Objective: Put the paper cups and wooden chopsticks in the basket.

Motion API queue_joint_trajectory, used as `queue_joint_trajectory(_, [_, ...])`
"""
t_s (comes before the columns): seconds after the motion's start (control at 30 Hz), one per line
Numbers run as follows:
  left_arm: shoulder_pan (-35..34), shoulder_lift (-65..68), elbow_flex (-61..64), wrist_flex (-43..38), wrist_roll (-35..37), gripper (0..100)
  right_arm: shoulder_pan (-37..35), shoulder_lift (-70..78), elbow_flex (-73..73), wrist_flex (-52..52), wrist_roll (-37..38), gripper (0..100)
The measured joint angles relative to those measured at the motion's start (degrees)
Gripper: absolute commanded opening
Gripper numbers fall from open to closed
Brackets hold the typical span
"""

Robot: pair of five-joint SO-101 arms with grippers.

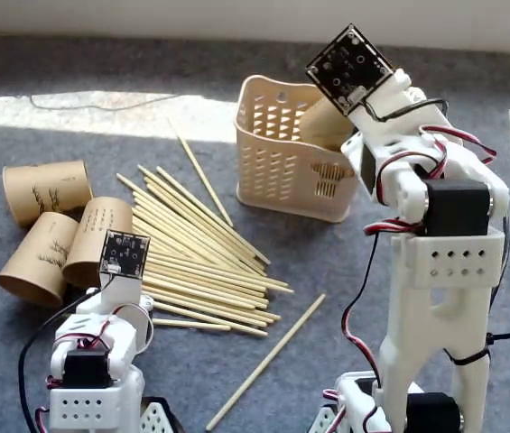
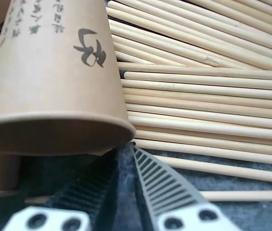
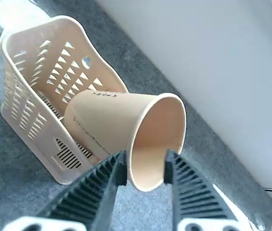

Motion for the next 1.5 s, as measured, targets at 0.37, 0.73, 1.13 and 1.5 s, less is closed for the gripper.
queue_joint_trajectory(0.37, [0.0,0.0,0.0,0.0,0.0,0,-6.9,0.0,0.0,-3.3,-1.1,18.4])
queue_joint_trajectory(0.73, [0.0,0.0,0.0,0.0,0.0,0,-4.9,0.0,0.0,-8.8,-24.6,18.4])
queue_joint_trajectory(1.13, [0.0,0.0,0.0,0.0,0.0,0,-3.2,0.2,0.0,-1.1,-37.5,18.4])
queue_joint_trajectory(1.5, [0.0,0.0,0.0,0.0,0.0,0,-1.8,0.2,0.0,-0.2,-39.7,15.9])
